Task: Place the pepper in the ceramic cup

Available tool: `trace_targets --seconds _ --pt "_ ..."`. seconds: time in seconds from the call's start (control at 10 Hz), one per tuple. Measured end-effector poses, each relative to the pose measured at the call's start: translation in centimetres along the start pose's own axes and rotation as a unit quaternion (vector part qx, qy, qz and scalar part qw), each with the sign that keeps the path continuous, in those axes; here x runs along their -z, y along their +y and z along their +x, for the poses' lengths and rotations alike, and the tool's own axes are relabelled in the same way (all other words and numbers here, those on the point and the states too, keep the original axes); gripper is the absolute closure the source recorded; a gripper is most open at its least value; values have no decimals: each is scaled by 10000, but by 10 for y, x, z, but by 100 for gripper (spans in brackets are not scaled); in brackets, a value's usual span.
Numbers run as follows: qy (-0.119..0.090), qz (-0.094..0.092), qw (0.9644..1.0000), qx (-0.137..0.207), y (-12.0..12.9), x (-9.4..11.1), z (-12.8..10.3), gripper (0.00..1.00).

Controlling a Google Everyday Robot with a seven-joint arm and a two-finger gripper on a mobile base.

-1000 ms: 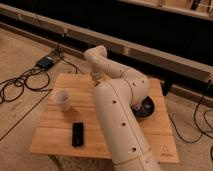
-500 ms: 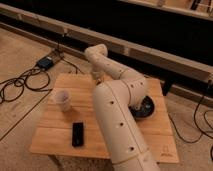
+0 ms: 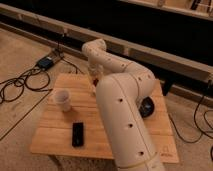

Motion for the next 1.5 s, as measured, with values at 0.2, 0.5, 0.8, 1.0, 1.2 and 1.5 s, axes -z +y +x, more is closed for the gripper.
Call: trace_targets --seconds 0.2,0.5,0.8,1.0,1.2,1.5 --pt "-392 -42 9992 80 19 28 -2 100" --pt "-930 -73 9954 239 52 67 4 100" --pt "-1503 -179 9876 410 93 95 5 100" --pt "-1747 -281 9829 503 116 100 6 100" --pt "-1898 -358 9793 602 133 103 6 100" --pt "-2113 -489 9732 766 153 105 1 100"
